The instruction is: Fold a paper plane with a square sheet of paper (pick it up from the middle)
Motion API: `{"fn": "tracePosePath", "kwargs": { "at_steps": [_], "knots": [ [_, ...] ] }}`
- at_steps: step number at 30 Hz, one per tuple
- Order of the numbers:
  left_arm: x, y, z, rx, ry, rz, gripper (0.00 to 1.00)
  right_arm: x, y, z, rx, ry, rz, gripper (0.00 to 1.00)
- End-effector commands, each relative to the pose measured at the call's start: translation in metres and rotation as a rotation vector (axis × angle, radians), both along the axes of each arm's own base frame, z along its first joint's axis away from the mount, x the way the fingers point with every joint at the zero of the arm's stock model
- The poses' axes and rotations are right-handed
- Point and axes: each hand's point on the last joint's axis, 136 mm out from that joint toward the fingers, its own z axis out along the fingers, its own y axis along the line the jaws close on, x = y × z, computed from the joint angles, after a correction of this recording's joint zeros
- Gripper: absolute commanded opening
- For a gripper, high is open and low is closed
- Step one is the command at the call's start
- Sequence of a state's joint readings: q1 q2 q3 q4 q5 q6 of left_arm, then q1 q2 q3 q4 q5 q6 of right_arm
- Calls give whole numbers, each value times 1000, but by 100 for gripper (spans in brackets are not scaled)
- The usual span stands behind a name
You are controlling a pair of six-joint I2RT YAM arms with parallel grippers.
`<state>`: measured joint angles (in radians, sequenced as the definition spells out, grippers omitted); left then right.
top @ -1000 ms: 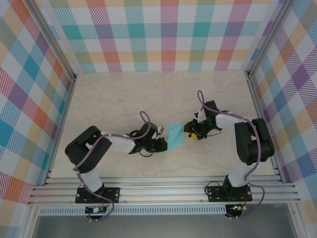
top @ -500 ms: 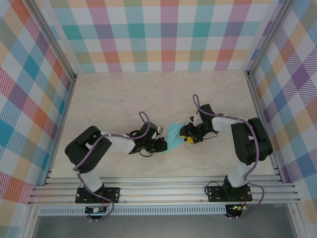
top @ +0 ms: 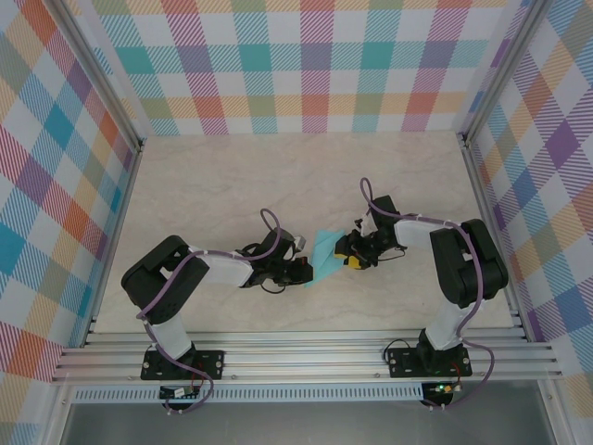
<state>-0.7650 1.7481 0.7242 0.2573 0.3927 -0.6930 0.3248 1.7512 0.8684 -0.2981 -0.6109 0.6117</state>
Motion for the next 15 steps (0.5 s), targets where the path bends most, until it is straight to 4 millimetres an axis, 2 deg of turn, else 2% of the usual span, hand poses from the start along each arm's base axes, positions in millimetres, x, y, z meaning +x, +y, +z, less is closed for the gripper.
{"fn": "tracePosePath", "kwargs": {
  "at_steps": [1, 15],
  "knots": [
    [-21, 11, -20, 67, 106, -11, 0, -1, 15, 5, 58, -27, 30, 46],
    [-19, 4, -11, 11, 119, 25, 0, -1, 21, 14, 118, -48, 30, 45]
  ]
}}
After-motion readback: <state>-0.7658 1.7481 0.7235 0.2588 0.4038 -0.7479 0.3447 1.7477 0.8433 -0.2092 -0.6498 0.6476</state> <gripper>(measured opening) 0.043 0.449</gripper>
